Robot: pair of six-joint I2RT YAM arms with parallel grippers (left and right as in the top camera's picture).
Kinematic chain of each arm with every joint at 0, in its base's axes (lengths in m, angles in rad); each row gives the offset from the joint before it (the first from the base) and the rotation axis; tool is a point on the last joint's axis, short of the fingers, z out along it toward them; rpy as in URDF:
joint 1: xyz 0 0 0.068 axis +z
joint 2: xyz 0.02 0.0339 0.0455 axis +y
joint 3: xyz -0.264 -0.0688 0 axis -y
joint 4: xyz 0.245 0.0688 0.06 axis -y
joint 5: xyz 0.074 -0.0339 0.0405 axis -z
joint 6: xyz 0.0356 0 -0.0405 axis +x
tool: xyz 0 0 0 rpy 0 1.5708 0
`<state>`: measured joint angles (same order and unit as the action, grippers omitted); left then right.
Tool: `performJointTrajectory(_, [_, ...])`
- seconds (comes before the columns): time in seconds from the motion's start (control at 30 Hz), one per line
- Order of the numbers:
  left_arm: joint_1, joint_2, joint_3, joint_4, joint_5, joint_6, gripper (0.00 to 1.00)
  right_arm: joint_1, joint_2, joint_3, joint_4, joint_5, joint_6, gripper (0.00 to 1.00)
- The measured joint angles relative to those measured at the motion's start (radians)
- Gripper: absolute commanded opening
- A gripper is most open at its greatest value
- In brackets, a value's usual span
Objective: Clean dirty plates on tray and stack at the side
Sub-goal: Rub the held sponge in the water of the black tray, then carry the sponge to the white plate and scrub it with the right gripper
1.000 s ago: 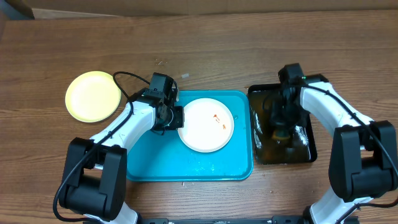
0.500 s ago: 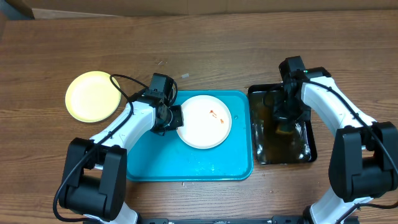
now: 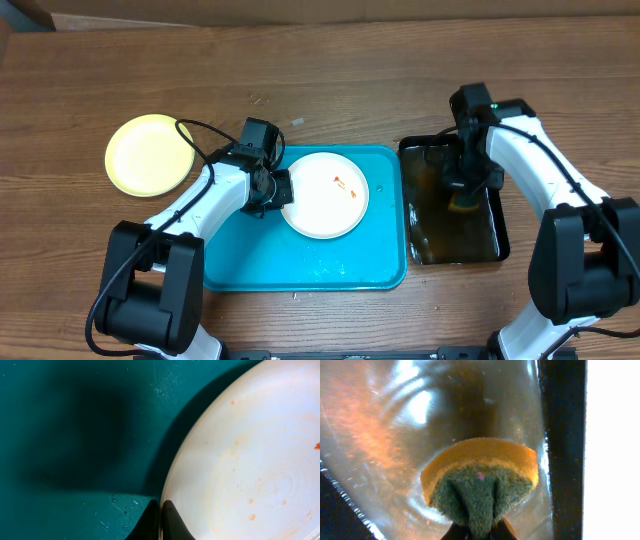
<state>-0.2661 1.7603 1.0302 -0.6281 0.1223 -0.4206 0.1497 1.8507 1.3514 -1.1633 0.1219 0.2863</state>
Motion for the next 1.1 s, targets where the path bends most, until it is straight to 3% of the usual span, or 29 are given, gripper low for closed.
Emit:
performJointTrajectory(0.27, [0.0, 0.0, 0.0, 0.0, 0.0, 0.0, 0.04, 0.004, 0.0, 0.193, -0.127, -0.09, -0.041, 0.04])
performJointTrajectory(0.43, [0.0, 0.0, 0.0, 0.0, 0.0, 0.0, 0.05, 0.058, 0.0, 0.245, -0.047, -0.238, -0.06, 0.04])
performJointTrajectory(0.57, [0.0, 0.0, 0.0, 0.0, 0.0, 0.0, 0.04, 0.186, 0.0, 0.245, 0.041, -0.28, -0.066, 0.04])
performJointTrajectory(0.87, [0.0, 0.0, 0.0, 0.0, 0.0, 0.0, 0.04, 0.488, 0.022, 0.246, 0.152, -0.07, -0.042, 0.04])
performJointTrajectory(1.1, [0.0, 0.0, 0.0, 0.0, 0.001, 0.0, 0.04, 0.533, 0.166, 0.246, 0.201, 0.054, -0.03, 0.04])
